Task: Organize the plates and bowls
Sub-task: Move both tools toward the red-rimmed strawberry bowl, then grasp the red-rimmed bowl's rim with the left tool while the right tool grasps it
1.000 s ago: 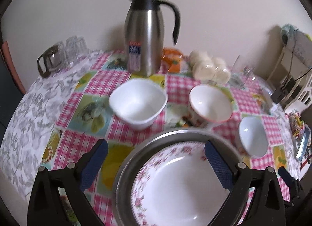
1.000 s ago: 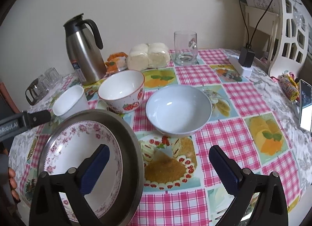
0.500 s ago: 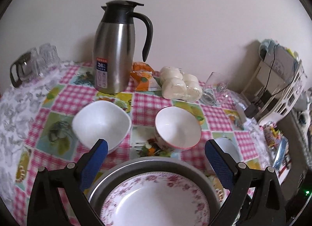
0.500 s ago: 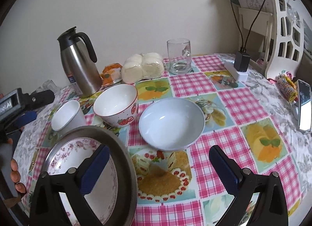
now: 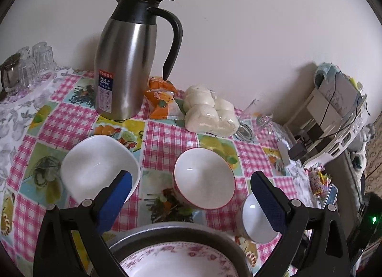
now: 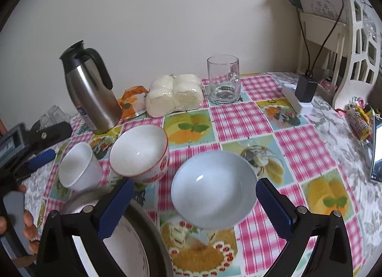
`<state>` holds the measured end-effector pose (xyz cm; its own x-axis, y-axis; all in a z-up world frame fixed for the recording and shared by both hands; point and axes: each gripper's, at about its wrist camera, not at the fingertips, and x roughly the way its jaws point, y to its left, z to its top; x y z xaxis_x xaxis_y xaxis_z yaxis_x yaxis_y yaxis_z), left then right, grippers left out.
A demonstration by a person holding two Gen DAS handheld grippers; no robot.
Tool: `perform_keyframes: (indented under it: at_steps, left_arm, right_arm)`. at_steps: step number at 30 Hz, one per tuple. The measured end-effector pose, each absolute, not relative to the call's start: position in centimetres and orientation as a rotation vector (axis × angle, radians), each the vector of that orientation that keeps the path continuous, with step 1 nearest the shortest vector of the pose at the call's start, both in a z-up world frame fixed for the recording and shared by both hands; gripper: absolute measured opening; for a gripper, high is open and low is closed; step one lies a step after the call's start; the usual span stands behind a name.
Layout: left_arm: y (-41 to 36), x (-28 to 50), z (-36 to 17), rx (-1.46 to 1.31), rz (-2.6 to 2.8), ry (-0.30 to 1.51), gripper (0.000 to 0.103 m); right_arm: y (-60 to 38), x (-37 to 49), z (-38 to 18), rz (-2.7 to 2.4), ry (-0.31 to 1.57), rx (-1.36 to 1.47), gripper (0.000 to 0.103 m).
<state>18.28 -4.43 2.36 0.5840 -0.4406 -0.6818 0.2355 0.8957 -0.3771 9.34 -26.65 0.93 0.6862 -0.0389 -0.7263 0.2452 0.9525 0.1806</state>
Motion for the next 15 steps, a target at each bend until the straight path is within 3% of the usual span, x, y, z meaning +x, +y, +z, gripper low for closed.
perform_keyframes:
  at_steps: [5, 6, 9, 15]
  left_arm:
    - [-5.5, 19.5, 1.5, -0.261, -0.411, 0.891, 0.098]
    - [-5.9, 19.7, 1.1, -0.257, -0.420, 0.901, 0.093]
    - [-6.8, 20.1, 0.0, -0.234, -0.413, 0.941, 0.059]
    - [-7.8, 21.2, -2.0, -0.228, -0.410, 1.000, 0.056]
  right_arm:
    - [-27.5, 11.8, 1.7, -0.160, 0.815, 0.300, 0.099]
    - [-27.6, 12.4, 1.7, -0.157, 0.821, 0.304, 0.097]
    - [-27.6, 13.7, 1.6, -0.155, 0.840, 0.315, 0.088]
    - [-27.2, 16.1, 0.8, -0.145, 0.881, 0.306, 0.071]
